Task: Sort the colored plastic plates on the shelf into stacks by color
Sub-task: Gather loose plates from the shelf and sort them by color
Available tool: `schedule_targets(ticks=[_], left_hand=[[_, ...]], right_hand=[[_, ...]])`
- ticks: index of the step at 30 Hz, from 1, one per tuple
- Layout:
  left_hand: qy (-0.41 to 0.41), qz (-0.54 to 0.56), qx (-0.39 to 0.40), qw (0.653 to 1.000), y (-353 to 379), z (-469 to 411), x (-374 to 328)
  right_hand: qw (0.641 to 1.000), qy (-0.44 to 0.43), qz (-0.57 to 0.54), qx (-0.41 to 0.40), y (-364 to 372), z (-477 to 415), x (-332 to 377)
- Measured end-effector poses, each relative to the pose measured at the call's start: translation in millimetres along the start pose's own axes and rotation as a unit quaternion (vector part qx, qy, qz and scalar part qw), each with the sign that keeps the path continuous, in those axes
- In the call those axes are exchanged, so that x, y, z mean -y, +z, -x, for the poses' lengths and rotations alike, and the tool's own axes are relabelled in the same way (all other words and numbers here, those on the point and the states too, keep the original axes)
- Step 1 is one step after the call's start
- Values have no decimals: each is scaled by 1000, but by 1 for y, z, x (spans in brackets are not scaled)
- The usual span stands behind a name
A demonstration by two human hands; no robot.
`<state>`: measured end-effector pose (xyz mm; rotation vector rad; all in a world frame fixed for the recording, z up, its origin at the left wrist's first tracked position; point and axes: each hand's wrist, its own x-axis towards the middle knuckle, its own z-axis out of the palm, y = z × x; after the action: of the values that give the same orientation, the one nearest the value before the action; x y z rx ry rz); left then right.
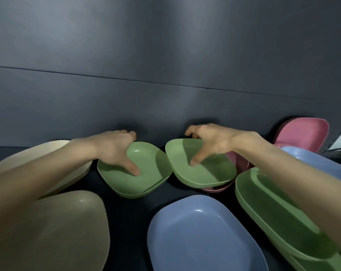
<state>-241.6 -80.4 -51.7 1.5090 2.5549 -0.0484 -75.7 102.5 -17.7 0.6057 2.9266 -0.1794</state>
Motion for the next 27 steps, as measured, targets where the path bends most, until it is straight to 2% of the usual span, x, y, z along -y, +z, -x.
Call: schedule_targets(ticks=[3, 11, 17, 21, 27], left_hand=[[-11, 4, -28, 1000, 3, -5, 1], [5, 117, -126, 985, -8, -1, 0], [-10, 247, -117, 962, -12, 4, 3], [-19, 345, -106, 933, -17, 9, 0], [-28, 402, -130, 906, -31, 22, 1]], right_hand=[[1000, -9, -8, 2, 0, -4, -3], [997, -33, -58, -49, 6, 1, -7], [991, -27, -111, -75, 1, 3, -9], [983, -30, -149, -99, -4, 2, -13], [965, -28, -243, -94, -34, 21, -13]])
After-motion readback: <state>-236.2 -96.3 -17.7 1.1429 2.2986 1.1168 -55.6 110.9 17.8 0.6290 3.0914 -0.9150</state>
